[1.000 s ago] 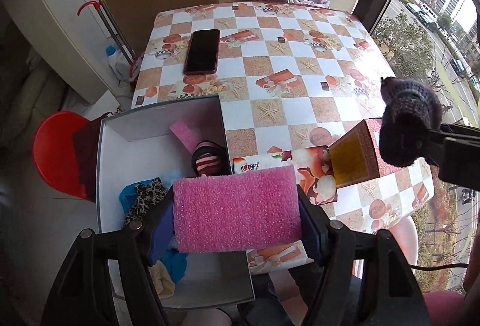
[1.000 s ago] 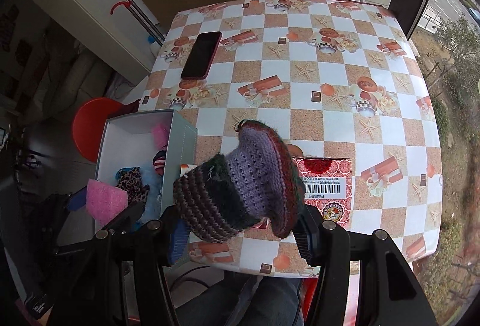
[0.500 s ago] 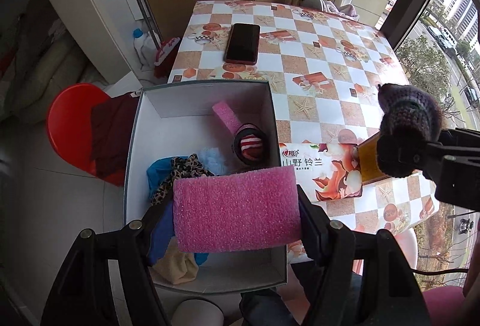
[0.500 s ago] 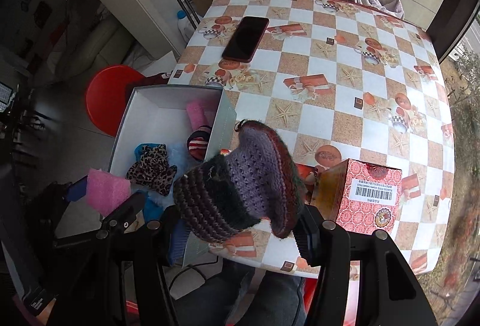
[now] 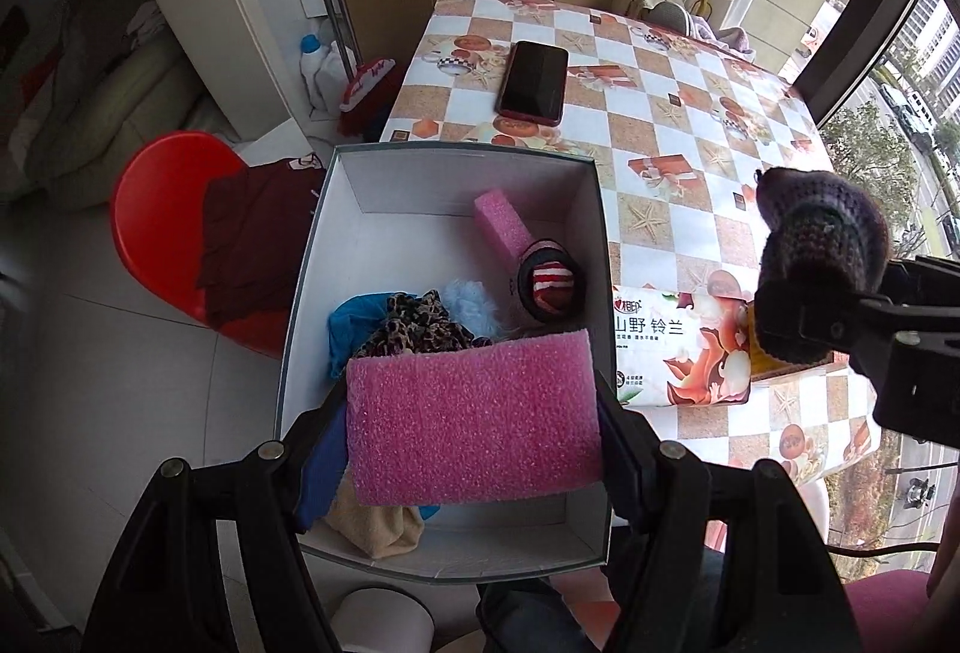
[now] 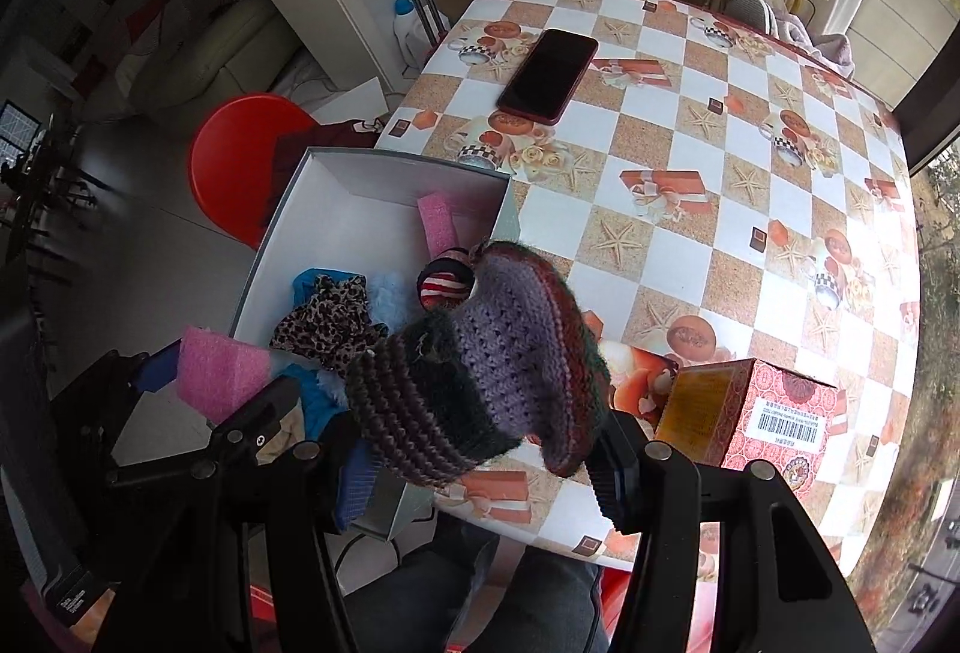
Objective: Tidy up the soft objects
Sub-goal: 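Carry the pink sponge and purple hat in both tools over the box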
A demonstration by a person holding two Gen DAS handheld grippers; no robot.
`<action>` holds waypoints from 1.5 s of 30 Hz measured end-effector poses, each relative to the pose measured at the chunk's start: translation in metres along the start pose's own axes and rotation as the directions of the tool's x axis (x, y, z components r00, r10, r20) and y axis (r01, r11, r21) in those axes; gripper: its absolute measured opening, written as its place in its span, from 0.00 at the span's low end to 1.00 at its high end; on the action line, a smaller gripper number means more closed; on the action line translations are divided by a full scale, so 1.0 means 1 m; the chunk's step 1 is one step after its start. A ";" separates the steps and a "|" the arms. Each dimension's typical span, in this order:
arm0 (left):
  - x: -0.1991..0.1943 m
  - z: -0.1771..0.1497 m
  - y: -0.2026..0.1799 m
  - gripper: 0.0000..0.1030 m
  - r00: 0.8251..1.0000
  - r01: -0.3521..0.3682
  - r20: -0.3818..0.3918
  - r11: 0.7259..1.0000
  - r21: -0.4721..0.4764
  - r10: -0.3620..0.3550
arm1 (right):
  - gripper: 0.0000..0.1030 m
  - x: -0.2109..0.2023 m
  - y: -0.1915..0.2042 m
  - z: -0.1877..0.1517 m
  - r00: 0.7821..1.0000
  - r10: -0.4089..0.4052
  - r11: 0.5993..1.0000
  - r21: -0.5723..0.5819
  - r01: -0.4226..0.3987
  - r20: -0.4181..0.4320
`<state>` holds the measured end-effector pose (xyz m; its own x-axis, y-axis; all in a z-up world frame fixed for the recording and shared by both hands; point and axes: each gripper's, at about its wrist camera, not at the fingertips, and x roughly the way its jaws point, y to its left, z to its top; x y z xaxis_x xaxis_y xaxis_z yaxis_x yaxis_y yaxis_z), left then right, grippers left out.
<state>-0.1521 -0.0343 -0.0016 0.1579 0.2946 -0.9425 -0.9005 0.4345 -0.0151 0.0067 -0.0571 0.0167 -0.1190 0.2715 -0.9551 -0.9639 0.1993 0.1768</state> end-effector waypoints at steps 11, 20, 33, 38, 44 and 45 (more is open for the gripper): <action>0.006 -0.008 0.019 0.72 0.999 -0.021 -0.027 0.998 -0.065 0.019 | 0.58 0.014 0.024 0.006 0.999 0.012 0.997 -0.081 -0.015 -0.037; 0.012 -0.014 0.031 0.72 0.998 -0.038 -0.053 0.995 -0.097 0.033 | 0.58 0.023 0.041 0.006 0.998 0.017 0.991 -0.135 -0.025 -0.066; 0.018 -0.016 0.033 0.72 0.996 -0.049 -0.079 0.993 -0.104 0.041 | 0.58 0.030 0.053 0.006 0.996 0.032 0.986 -0.162 -0.046 -0.088; 0.020 -0.016 0.034 0.72 0.995 -0.050 -0.087 0.993 -0.108 0.041 | 0.58 0.031 0.052 0.006 0.995 0.032 0.986 -0.162 -0.047 -0.094; 0.025 -0.014 0.035 0.72 0.994 -0.057 -0.099 0.992 -0.109 0.046 | 0.58 0.033 0.052 0.009 0.995 0.029 0.985 -0.167 -0.044 -0.095; 0.026 -0.013 0.034 0.72 0.994 -0.058 -0.099 0.993 -0.106 0.048 | 0.58 0.034 0.053 0.011 0.995 0.029 0.985 -0.167 -0.045 -0.097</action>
<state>-0.1843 -0.0227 -0.0304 0.0741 0.2296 -0.9705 -0.9460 0.3243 0.0044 -0.0454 -0.0267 -0.0043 -0.1692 0.1845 -0.9682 -0.9838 0.0271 0.1771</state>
